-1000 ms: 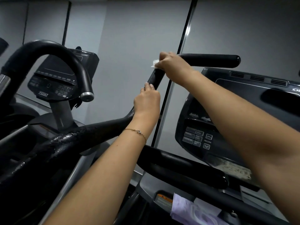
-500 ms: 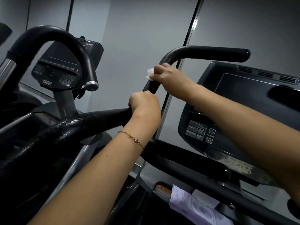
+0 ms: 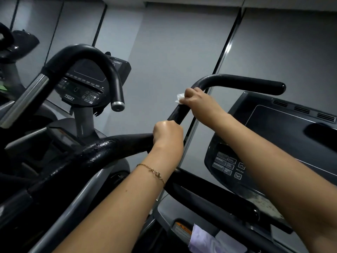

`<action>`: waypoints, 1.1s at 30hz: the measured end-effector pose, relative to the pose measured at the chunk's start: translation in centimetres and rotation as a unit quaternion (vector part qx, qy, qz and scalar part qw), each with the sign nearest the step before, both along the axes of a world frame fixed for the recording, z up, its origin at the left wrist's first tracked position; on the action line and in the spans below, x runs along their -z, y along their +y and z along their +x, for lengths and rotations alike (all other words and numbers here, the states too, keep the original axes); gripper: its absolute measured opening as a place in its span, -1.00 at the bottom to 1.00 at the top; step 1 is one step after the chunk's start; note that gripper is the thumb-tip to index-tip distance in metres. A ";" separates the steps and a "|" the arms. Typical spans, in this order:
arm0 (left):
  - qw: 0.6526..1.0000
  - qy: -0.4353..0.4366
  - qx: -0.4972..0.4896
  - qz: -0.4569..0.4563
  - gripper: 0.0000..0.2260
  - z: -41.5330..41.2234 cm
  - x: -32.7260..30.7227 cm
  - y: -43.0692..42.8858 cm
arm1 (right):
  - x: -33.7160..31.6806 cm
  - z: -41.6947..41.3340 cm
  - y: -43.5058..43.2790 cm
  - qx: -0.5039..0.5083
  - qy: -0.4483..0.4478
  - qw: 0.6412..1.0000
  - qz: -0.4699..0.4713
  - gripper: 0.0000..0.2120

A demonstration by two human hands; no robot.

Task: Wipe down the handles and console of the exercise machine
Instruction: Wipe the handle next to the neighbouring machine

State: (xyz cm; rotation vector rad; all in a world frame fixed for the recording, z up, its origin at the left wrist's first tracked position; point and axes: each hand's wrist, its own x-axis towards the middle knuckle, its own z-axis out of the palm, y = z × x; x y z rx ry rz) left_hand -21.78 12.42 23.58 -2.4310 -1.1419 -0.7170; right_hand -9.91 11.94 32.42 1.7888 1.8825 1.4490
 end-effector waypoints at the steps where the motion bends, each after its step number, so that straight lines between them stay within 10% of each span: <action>1: 1.000 -0.001 0.002 0.002 -0.81 -0.2 0.0 0.0 | 0.2 -0.3 -0.1 0.007 0.005 1.000 0.005 -0.60; 7: 0.999 0.026 0.020 0.015 -0.81 -1.1 -0.1 -0.4 | 2.4 -2.1 -1.0 0.006 0.001 0.996 -0.094 -0.48; 18: 0.995 0.052 0.066 0.063 -0.76 -2.2 0.5 0.3 | 3.4 -3.7 -0.3 0.022 0.207 0.977 -0.033 -0.87; 33: 0.994 0.090 0.058 0.019 -0.76 -1.0 0.3 0.5 | 3.1 -2.9 -0.2 0.016 0.254 0.967 -0.020 -0.71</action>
